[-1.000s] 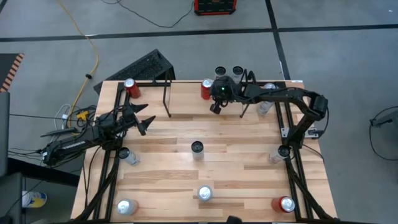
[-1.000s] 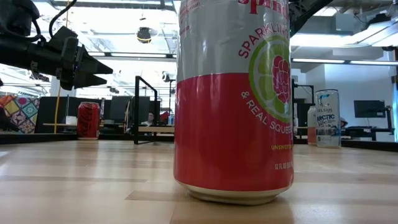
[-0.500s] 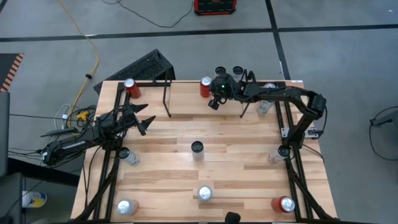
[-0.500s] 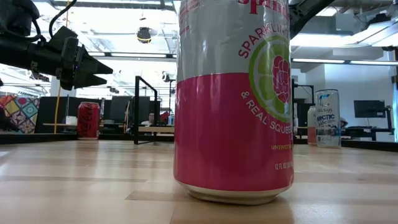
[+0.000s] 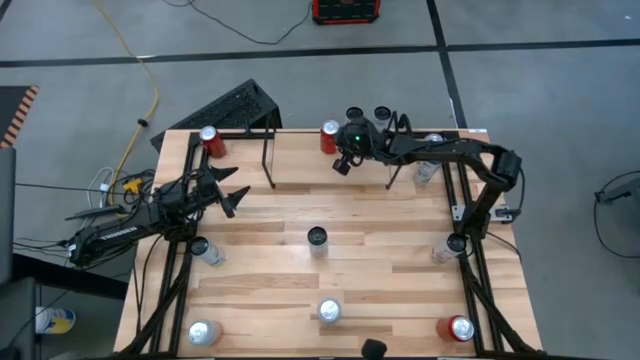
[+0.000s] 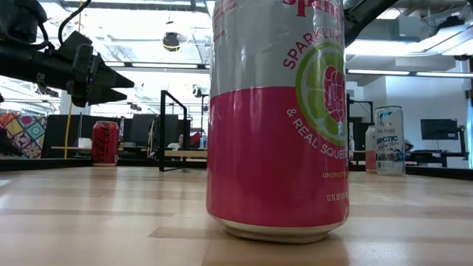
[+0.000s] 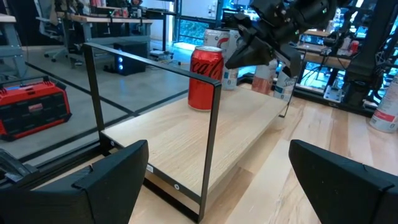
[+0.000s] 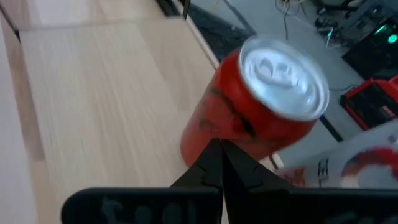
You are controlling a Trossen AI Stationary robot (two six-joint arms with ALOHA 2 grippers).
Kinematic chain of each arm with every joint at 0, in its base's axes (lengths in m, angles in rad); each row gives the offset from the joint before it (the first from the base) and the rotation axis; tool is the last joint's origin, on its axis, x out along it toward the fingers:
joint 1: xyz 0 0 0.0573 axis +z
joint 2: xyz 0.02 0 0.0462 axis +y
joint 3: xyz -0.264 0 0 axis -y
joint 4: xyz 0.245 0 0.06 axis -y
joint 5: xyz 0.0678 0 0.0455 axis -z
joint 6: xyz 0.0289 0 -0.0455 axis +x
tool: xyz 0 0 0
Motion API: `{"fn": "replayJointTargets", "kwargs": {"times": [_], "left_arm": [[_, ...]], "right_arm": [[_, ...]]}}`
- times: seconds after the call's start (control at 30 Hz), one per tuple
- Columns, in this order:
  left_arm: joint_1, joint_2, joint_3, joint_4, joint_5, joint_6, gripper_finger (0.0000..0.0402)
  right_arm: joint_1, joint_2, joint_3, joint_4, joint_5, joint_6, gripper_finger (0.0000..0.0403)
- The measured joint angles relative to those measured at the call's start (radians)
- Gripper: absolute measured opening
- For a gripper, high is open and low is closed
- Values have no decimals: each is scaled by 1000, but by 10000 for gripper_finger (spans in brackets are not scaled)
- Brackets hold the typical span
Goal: Place canned beverage on shelf
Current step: Put the middle red black soda can on the shelf
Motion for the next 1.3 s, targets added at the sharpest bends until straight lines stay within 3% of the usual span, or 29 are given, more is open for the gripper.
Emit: {"fn": "replayJointTargets", "kwargs": {"times": [0.2, 1.3], "left_arm": [[0, 0, 0, 0, 0, 0, 374], [0, 0, 0, 0, 0, 0, 374]], "right_arm": [[-10, -3, 0, -53, 2, 17, 20], [3, 5, 0, 108, 0, 36, 20]]}}
